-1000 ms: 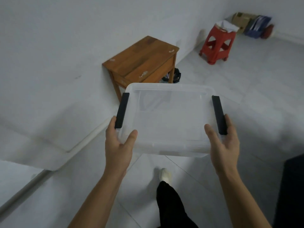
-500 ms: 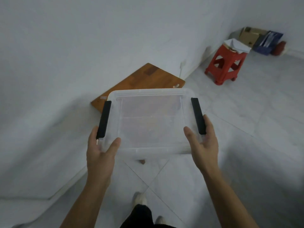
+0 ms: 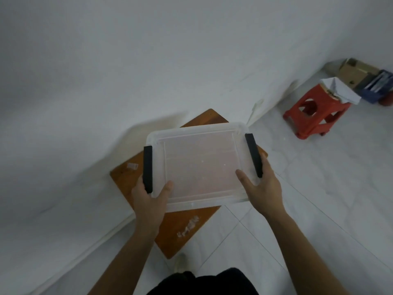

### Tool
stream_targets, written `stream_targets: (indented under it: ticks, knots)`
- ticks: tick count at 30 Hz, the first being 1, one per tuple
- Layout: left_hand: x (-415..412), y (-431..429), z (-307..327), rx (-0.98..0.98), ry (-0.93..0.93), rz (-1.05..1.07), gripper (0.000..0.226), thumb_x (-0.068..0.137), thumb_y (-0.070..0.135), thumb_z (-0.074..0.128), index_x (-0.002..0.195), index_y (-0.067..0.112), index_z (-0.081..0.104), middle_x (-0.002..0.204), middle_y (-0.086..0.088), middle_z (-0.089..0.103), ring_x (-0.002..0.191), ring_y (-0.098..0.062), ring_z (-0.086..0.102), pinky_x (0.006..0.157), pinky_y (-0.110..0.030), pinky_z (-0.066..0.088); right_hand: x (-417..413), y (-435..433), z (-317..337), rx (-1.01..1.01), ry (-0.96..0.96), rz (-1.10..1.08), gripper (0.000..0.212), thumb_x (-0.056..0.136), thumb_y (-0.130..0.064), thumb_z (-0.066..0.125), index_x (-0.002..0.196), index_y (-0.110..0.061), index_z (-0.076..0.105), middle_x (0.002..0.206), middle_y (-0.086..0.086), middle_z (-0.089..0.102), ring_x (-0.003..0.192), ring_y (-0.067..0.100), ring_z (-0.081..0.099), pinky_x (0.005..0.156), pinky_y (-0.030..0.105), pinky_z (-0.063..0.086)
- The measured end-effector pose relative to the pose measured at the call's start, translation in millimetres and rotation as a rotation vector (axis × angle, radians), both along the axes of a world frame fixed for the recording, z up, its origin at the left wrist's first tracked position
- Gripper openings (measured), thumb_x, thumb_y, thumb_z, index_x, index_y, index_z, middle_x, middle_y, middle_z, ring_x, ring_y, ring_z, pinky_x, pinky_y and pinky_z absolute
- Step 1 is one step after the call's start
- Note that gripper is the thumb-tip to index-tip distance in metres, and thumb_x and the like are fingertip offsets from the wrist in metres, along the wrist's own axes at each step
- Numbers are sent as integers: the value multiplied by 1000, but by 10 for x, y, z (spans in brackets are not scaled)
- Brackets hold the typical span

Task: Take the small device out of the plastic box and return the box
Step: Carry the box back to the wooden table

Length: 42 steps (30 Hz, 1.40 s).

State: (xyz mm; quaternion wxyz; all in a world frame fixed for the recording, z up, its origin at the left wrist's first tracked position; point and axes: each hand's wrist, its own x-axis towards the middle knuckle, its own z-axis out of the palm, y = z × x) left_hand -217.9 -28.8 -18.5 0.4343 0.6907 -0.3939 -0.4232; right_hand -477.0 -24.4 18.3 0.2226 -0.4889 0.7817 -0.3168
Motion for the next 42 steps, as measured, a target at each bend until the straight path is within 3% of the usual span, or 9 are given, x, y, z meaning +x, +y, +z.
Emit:
stream_targets:
  ticks: [6, 10, 15, 20, 24, 32, 38, 40, 42]
  knots:
    - [-69, -519, -288, 103, -58, 60, 95, 62, 65, 75, 143, 23, 48, 128, -4, 56, 116, -25, 57, 96, -50, 54, -80, -846, -361, 157, 33, 127, 91, 79, -75, 46, 154, -33, 14, 149, -3, 44, 126, 28, 55, 94, 52, 53]
    - [-153, -741, -542, 161, -96, 145, 99, 63, 67, 75, 146, 23, 43, 131, -5, 56, 118, -25, 56, 97, -52, 53, -147, -1435, -623, 202, 72, 294, 91, 85, -70, 49, 156, -28, 12, 155, -4, 36, 137, 25, 44, 105, 49, 41]
    - [-467, -965, -525, 227, -140, 287, 97, 81, 42, 79, 157, 16, 24, 147, -10, 43, 133, -29, 45, 107, -47, 43, -325, -2104, -848, 210, -3, 542, 93, 85, -69, 49, 157, -25, 9, 159, 0, 28, 142, 24, 35, 109, 45, 39]
    - [-795, -1240, -563, 300, -188, 394, 108, 83, 36, 78, 161, 13, 7, 159, -12, 28, 145, -32, 31, 114, -48, 33, -474, -2640, -1007, 219, -27, 690, 95, 85, -69, 44, 157, -23, 3, 163, 1, 19, 147, 25, 25, 114, 47, 32]
    - [-985, -1383, -606, 362, -329, 348, 116, 83, 53, 72, 161, 16, -5, 169, -6, 3, 153, -30, 10, 120, -52, 21, -518, -2907, -1099, 215, 5, 792, 90, 91, -66, 39, 157, -22, -3, 164, 4, 12, 146, 27, 24, 114, 47, 32]
    - [-991, -1385, -686, 408, -512, 239, 111, 82, 70, 50, 161, 18, -9, 169, -4, -10, 153, -37, 7, 119, -58, 24, -515, -3040, -1133, 251, 76, 875, 84, 95, -64, 32, 155, -27, -14, 163, 9, 10, 138, 34, 39, 102, 49, 44]
    - [-968, -1369, -613, 493, -508, 135, 149, 54, 94, 58, 157, 23, -23, 166, 3, -26, 155, -36, -1, 120, -58, 19, -530, -3102, -1033, 342, 184, 916, 87, 93, -68, 28, 154, -25, -17, 162, 14, 11, 134, 38, 43, 102, 53, 44]
    - [-956, -1358, -599, 494, -511, 126, 155, 46, 99, 54, 156, 23, -25, 166, 2, -28, 155, -36, -2, 121, -57, 19, -548, -3205, -962, 431, 243, 958, 92, 92, -66, 37, 156, -19, -9, 161, 13, 18, 136, 37, 39, 105, 52, 42]
    - [-949, -1360, -588, 500, -509, 100, 156, 45, 102, 49, 156, 21, -25, 166, 1, -29, 155, -38, -2, 121, -57, 20, -520, -3368, -652, 399, 304, 1055, 80, 94, -56, 48, 154, -10, 22, 155, 12, 33, 134, 33, 42, 101, 42, 43]
